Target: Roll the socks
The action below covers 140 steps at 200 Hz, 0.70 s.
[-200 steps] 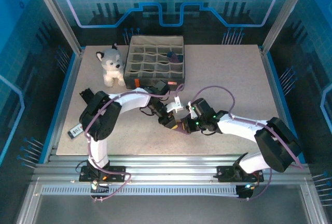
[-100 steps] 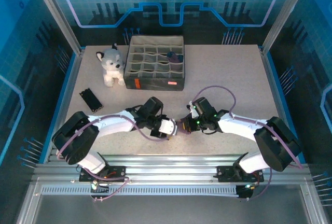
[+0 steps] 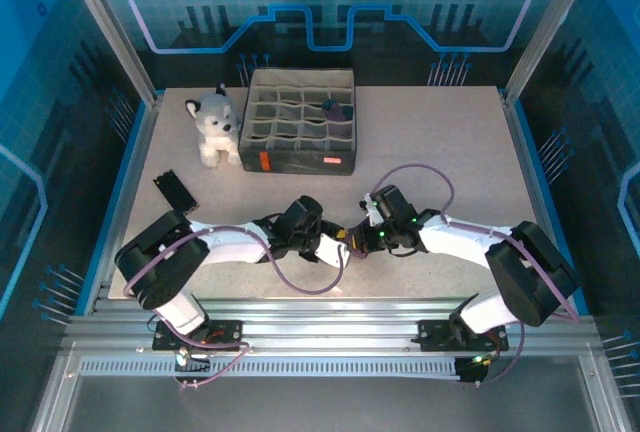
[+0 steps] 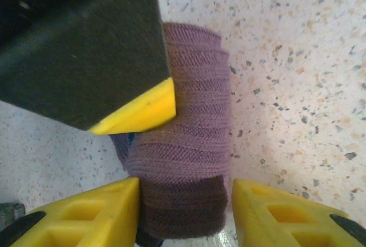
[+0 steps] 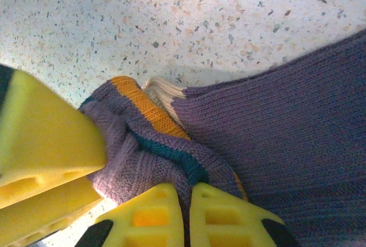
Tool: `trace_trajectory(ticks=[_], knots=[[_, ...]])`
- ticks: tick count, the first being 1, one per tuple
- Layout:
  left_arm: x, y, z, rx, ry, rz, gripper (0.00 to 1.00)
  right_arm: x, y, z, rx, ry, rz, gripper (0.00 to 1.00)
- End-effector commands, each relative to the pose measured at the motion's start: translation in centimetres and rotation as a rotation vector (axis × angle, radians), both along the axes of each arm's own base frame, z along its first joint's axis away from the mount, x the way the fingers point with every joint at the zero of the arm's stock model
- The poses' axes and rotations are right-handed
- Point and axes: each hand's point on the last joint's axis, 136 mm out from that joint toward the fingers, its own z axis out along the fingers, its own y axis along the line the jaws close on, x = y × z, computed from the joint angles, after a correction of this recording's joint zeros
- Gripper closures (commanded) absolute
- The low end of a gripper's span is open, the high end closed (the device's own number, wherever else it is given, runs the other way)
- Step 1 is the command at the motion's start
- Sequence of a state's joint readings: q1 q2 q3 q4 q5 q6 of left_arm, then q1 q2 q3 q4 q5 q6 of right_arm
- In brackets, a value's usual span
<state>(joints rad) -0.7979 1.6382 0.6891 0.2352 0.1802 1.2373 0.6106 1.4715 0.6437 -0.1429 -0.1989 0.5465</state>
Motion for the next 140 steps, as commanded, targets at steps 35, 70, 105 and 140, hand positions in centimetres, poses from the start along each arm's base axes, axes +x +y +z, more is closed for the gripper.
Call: trace_trajectory(ticks=[35,70,105,140], knots=[[-0.2,-0.3,-2.2,0.049,-0.014,-0.041,0.55,-5.1,-4.8,-5.7,-0.211,0.237,-0.022,1.0],[-0.8,-0.2,-4.3,0.113,-0.015,-0.068,0.55,-5.2,-4.5,-5.5,-0.186,0.248,-0.017,1.0],[-1.3,-0.2,-5.5,0.153,-0.004,-0.085,0.63,-5.3,-4.0,-5.3,-0.143,0.269,-0.012,1.0],[-3.0,0.4,-5.9,0.225,0.102,-0.115,1.0,-4.9,-3.3,-4.7,-0.062,0.275,-0.023,0.99]])
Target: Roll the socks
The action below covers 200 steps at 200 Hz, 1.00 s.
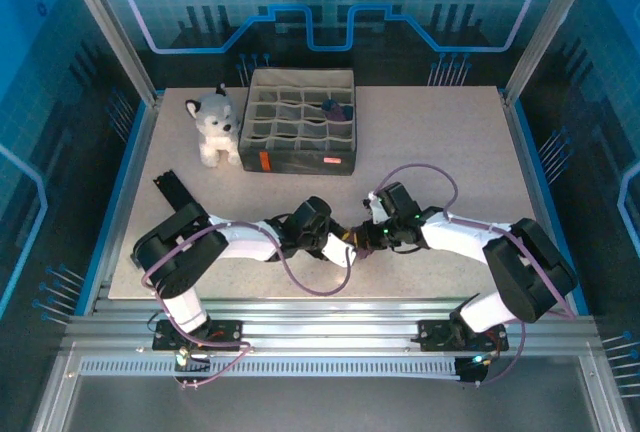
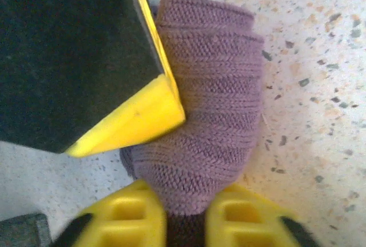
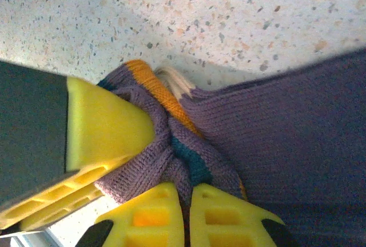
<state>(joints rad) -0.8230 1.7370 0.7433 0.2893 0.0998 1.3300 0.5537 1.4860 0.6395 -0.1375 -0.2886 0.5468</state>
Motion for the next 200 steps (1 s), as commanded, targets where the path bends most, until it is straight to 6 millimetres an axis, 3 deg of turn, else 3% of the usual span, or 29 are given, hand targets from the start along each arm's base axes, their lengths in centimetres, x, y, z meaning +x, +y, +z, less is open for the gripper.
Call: trace_trajectory(ticks=[1,23,40,81,114,149,200], knots=[[-4.8,1.8,-4.8,0.174,0.214,-0.065,1.0,-5.0,-2.9,-4.6,-0.116,0.22,0.0,0.99],[-5.8,2.3,-4.2,0.189,0.282,-0.06,1.0,-4.2,-2.2,-2.9,-0.061,0.165,-0.001,0.89],[-7.0,2.6,-3.5,0.205,0.372,-0.057,1.0,-3.2,-2.1,-1.0,-0.03,0.088,-0.012,0.74],[-8.3,2.6,-2.4,0.254,0.548,-0.009,1.0,-1.6,-3.2,3.0,0.134,-0.051,-0.126,0.61],[-8.8,2.7,-1.7,0.301,0.708,0.071,1.0,-1.8,-5.1,4.2,0.103,-0.128,-0.155,0.59],[-7.2,2.6,-0.7,0.287,0.782,0.213,1.0,-2.2,-6.6,5.5,0.026,-0.228,-0.132,0.58],[-5.7,3.2,1.2,0.252,0.891,0.288,1.0,-2.9,-4.6,7.6,-0.009,-0.536,0.042,0.58]])
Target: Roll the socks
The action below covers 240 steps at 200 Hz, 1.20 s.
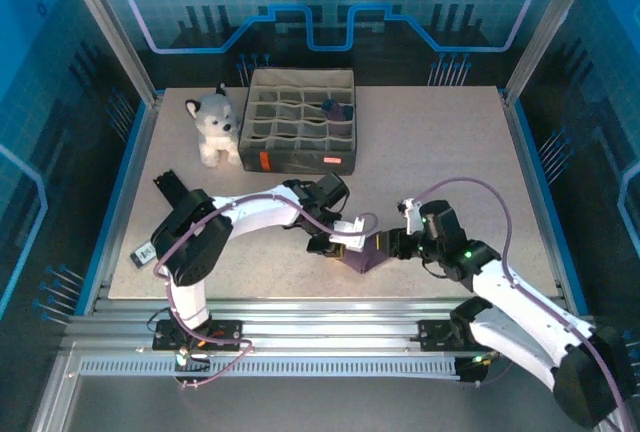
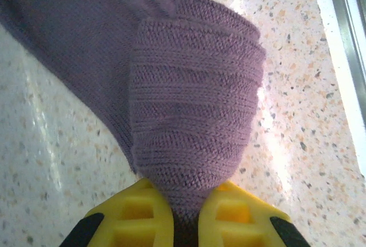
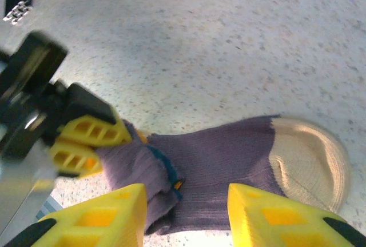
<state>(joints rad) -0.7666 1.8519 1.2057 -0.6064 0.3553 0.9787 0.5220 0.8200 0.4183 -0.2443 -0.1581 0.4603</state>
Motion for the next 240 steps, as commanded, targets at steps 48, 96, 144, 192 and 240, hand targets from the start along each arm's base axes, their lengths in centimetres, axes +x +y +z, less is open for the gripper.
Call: trace_trajectory(ticks=[48,96,144,192,240], knots=[[-2.4,2.6,0.1,0.023,0.132,-0.03,1.0,-2.6,4.2,0.3,-0.124,-0.379,0.282,0.5],[-4.3,3.2,0.3,-0.062,0.073,-0.187,1.0,-4.6,6.4,-0.6,-0.119,-0.477,0.418,0.43],[-4.0,2.9,0.3,-0.076,0.064,-0.176,1.0,-5.6,8.1,-1.8,-0.192,-0.503,0.465,0.4],[-4.1,2.9,0.3,-0.093,0.044,-0.179,1.0,-4.3,8.9,-2.3,-0.268,-0.538,0.42,0.36],[-4.1,3.0,0.2,-0.106,0.017,-0.174,1.0,-3.9,9.3,-2.3,-0.265,-0.588,0.415,0.35]])
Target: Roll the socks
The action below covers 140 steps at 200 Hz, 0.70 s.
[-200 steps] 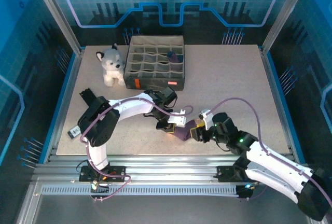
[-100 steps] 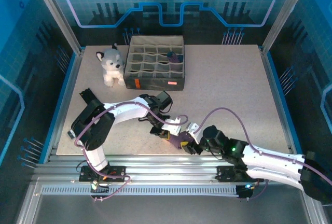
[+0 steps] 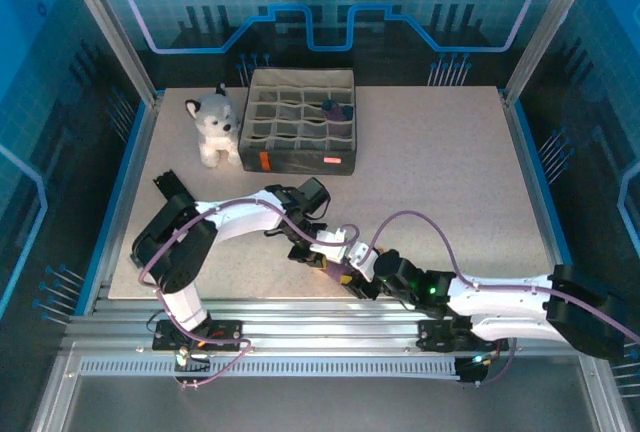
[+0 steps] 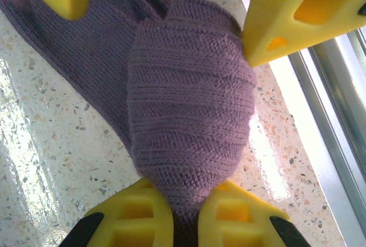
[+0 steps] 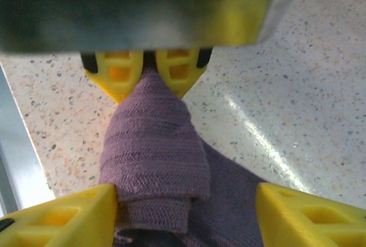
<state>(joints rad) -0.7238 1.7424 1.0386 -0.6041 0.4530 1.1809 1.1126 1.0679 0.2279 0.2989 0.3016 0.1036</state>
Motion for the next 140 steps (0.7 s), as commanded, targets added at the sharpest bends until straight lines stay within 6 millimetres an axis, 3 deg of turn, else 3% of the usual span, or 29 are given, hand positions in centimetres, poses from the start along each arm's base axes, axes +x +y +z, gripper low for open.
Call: trace_trajectory(ticks=[1,57,96,140], knots=[[-0.8,-0.1,0.3,-0.035,0.008,-0.02,1.0,0.9,1.3,2.2,0.065,-0.084,-0.001,0.35],[-0.4,-0.2,0.3,-0.042,-0.01,0.005,1.0,1.1,2.0,2.0,0.055,-0.092,0.013,0.33],[-0.4,-0.1,0.4,-0.043,-0.02,0.005,1.0,1.6,-0.6,4.0,0.203,-0.091,-0.113,0.27],[-0.1,-0.3,0.5,-0.046,-0.029,0.015,1.0,0.9,-2.6,5.7,0.261,0.027,-0.077,0.28]])
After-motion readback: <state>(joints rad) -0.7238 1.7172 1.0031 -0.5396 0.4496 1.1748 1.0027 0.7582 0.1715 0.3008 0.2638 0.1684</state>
